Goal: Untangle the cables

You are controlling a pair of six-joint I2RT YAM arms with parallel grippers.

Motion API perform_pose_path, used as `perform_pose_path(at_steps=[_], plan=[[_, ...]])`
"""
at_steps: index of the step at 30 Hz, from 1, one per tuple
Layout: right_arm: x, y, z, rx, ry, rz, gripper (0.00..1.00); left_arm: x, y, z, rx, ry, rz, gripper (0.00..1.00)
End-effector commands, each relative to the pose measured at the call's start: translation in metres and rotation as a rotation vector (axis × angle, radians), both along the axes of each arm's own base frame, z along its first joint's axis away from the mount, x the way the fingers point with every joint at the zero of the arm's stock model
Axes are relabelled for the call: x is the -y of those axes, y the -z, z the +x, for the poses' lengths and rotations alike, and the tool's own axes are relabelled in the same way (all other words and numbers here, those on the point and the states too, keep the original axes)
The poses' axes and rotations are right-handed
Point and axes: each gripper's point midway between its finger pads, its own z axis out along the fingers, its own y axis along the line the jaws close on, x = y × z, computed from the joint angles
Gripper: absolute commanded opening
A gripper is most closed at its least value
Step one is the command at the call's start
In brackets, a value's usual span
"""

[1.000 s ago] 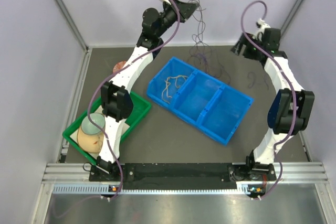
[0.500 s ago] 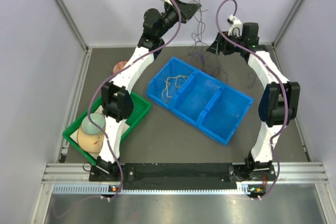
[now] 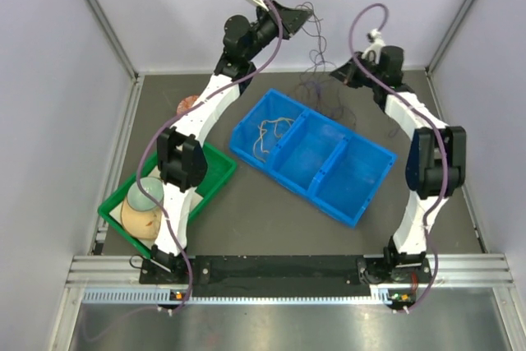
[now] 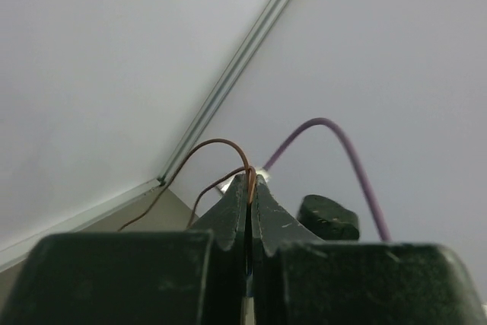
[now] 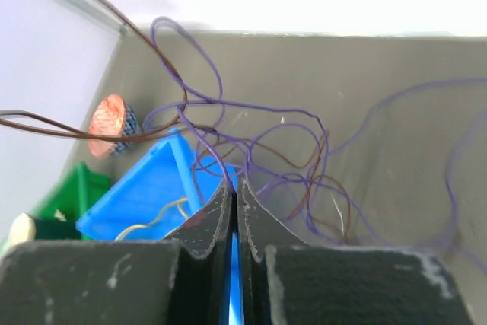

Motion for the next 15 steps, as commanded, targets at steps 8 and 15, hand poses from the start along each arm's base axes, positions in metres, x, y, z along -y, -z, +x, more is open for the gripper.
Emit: perform_pose_path(at_steps=[8,15], plan=[[0.262,-0.191,-0.084,0.318,0.67,0.304,0.0,-0.087,-0.014,0.032,0.029,-0.217,0.026,0.0],[0.334,-0.183,-0.131,0.314,0.87,0.393,0.0,-0.135,0.046,0.11,-0.059,-0.38,0.143,0.0]])
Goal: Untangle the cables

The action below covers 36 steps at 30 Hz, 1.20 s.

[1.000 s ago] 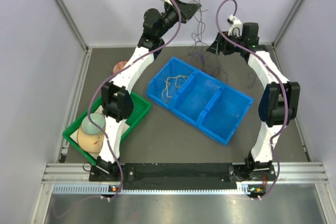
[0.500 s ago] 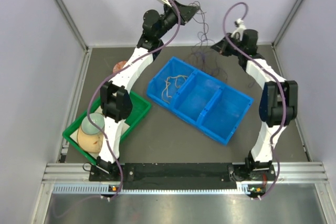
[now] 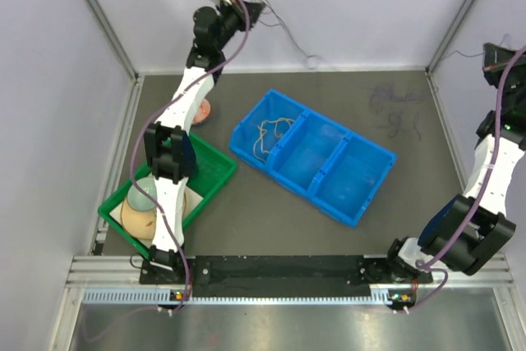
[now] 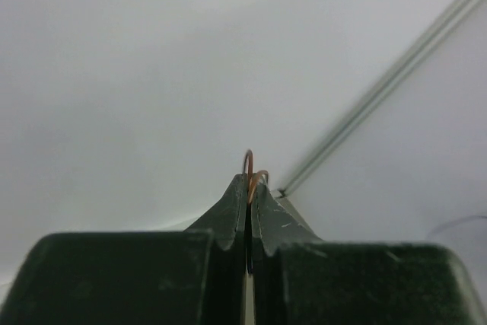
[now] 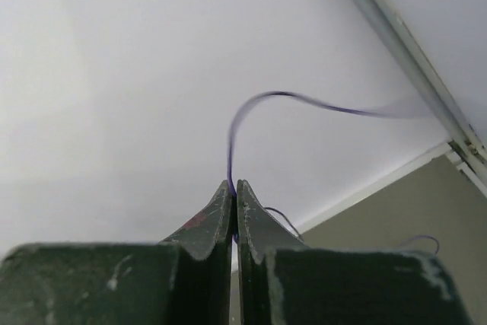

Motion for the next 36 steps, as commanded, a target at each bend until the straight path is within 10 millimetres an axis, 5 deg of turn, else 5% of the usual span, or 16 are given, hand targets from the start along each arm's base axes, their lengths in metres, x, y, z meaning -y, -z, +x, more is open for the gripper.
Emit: perform_pose_path(at_steps=[1,7,9,11,13,16,17,18,20,23,26,30,33,36], plan=[[0.019,0.028,-0.006,-0.042,0.051,0.129,0.0,-0.03,0.01,0.03,0.002,-0.089,0.033,0.0],[0.007,0.063,0.018,-0.132,-0.046,0.128,0.0,-0.017,0.028,0.029,-0.036,-0.03,0.01,0.0],[-0.007,0.06,0.03,-0.148,-0.112,0.049,0.0,-0.009,0.016,0.02,-0.01,-0.006,0.003,0.0],[-0.03,0.095,0.049,-0.28,-0.177,0.038,0.0,-0.003,0.001,0.009,0.019,0.016,-0.005,0.0],[-0.053,0.108,0.064,-0.337,-0.215,-0.059,0.0,0.009,-0.013,-0.003,0.049,0.044,-0.014,0.0],[-0.051,0.161,0.077,-0.511,-0.155,-0.099,0.04,0.023,-0.04,-0.024,0.105,0.075,-0.023,0.0],[-0.056,0.185,0.075,-0.602,-0.163,-0.087,0.25,0.027,-0.051,-0.032,0.123,0.087,-0.028,0.0],[-0.052,0.2,0.083,-0.66,-0.162,-0.096,0.56,0.037,-0.056,-0.041,0.135,0.109,-0.028,0.0],[-0.056,0.214,0.082,-0.731,-0.189,-0.08,0.68,0.045,-0.072,-0.055,0.167,0.128,-0.034,0.0],[-0.069,0.204,0.079,-0.719,-0.204,-0.117,0.84,0.062,-0.086,-0.075,0.212,0.157,-0.028,0.0],[-0.086,0.167,0.075,-0.626,-0.227,-0.211,0.84,0.072,-0.099,-0.088,0.238,0.183,-0.042,0.0],[-0.148,0.146,0.079,-0.516,-0.392,-0.376,0.79,0.082,-0.112,-0.104,0.268,0.214,-0.059,0.0],[-0.206,0.149,0.082,-0.453,-0.561,-0.512,0.79,0.088,-0.121,-0.112,0.288,0.222,-0.064,0.0],[-0.236,0.162,0.083,-0.437,-0.659,-0.581,0.78,0.087,-0.129,-0.117,0.299,0.22,-0.075,0.0]])
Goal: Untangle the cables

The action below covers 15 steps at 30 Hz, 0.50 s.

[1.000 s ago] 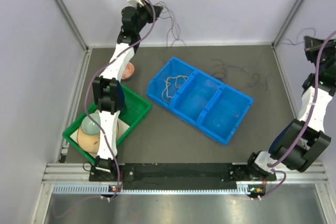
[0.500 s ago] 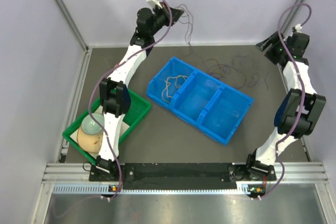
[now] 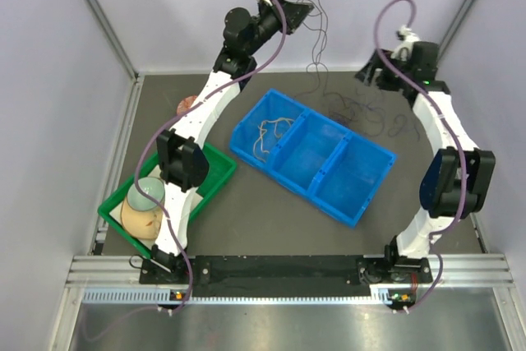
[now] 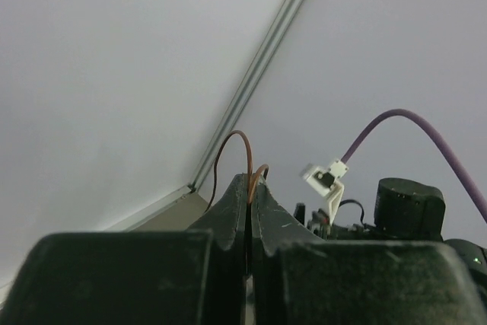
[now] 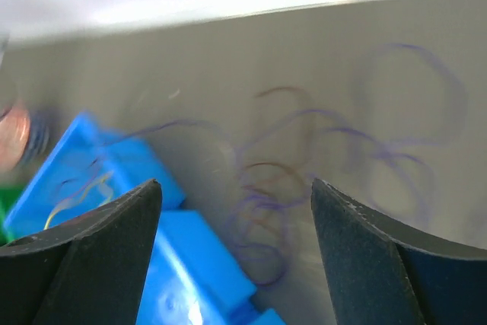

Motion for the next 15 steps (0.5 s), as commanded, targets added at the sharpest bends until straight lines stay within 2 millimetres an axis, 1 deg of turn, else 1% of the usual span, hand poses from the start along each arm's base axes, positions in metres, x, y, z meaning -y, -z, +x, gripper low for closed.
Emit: perform_pose_path(at_steps=[1,2,3,4,6,7,8,9,11,12,14,15], plan=[[-0.056,-0.019,0.002,0.136,-0.256,-0.102,0.78,-0.016,-0.078,-0.039,0.168,0.001,-0.078,0.0],[-0.073,-0.017,0.001,0.139,-0.311,-0.095,0.77,-0.016,-0.08,-0.041,0.17,0.003,-0.081,0.0],[-0.079,-0.015,0.002,0.145,-0.33,-0.111,0.77,-0.016,-0.081,-0.042,0.173,0.003,-0.08,0.0],[-0.09,-0.013,0.003,0.146,-0.352,-0.118,0.77,-0.016,-0.083,-0.044,0.179,0.003,-0.08,0.0],[-0.099,-0.006,0.01,0.146,-0.366,-0.142,0.76,-0.013,-0.081,-0.044,0.182,-0.006,-0.068,0.0],[-0.109,-0.004,0.012,0.141,-0.371,-0.148,0.76,-0.012,-0.081,-0.045,0.181,0.0,-0.066,0.0],[-0.111,-0.007,0.018,0.15,-0.356,-0.157,0.76,-0.011,-0.08,-0.044,0.18,-0.001,-0.064,0.0],[-0.112,0.003,0.023,0.13,-0.351,-0.157,0.76,-0.011,-0.079,-0.044,0.176,0.001,-0.063,0.0],[-0.119,0.003,0.03,0.135,-0.35,-0.159,0.75,-0.012,-0.079,-0.045,0.175,0.001,-0.061,0.0],[-0.121,0.01,0.034,0.119,-0.339,-0.149,0.75,-0.011,-0.078,-0.045,0.175,0.002,-0.062,0.0],[-0.126,0.009,0.039,0.128,-0.339,-0.125,0.73,-0.011,-0.078,-0.046,0.176,0.004,-0.061,0.0],[-0.128,0.005,0.043,0.144,-0.326,-0.095,0.73,-0.012,-0.079,-0.047,0.178,0.004,-0.062,0.0]])
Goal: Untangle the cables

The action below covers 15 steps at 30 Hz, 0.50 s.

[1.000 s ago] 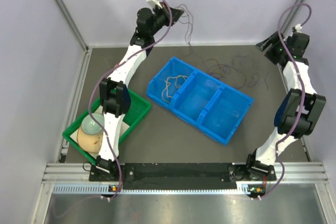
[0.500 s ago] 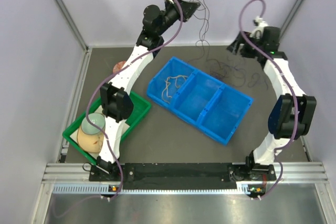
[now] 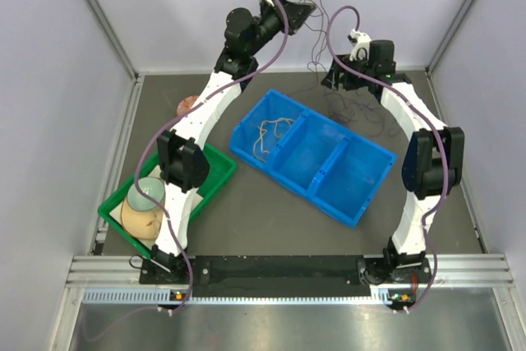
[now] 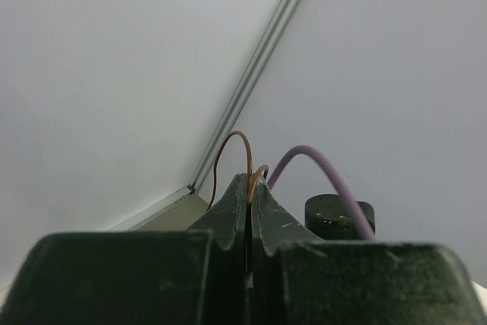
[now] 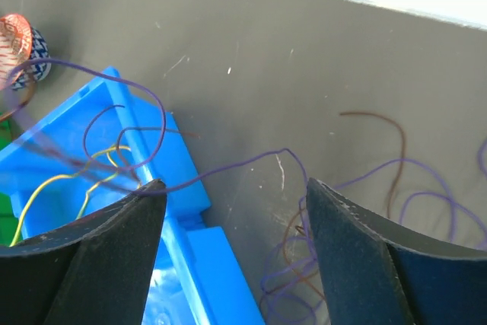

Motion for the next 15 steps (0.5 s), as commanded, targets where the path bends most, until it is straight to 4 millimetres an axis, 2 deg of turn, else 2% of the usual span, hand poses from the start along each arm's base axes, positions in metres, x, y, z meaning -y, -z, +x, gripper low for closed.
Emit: perform_pose_path(at_steps=[1,2,3,6,7,9,10,13,15], plan=[[-0.013,-0.028,0.024,0.097,0.02,0.065,0.7,-0.019,-0.076,-0.041,0.165,-0.001,-0.069,0.0],[-0.015,-0.025,0.026,0.093,0.024,0.084,0.68,-0.02,-0.076,-0.041,0.166,0.0,-0.074,0.0],[-0.02,-0.035,0.032,0.116,0.043,0.143,0.65,-0.02,-0.077,-0.041,0.168,0.001,-0.078,0.0],[-0.029,-0.037,0.036,0.109,0.066,0.238,0.51,-0.018,-0.074,-0.041,0.157,0.005,-0.08,0.0],[-0.031,-0.046,0.04,0.153,0.068,0.268,0.39,-0.019,-0.072,-0.039,0.15,0.003,-0.08,0.0],[-0.033,-0.046,0.04,0.144,0.094,0.332,0.21,-0.018,-0.072,-0.04,0.15,0.003,-0.084,0.0],[-0.033,-0.052,0.042,0.165,0.097,0.351,0.0,-0.019,-0.07,-0.038,0.145,0.002,-0.083,0.0],[-0.03,-0.054,0.043,0.168,0.131,0.371,0.0,-0.02,-0.069,-0.038,0.144,-0.001,-0.078,0.0],[-0.018,-0.056,0.04,0.182,0.187,0.344,0.0,-0.02,-0.069,-0.039,0.144,-0.006,-0.071,0.0]])
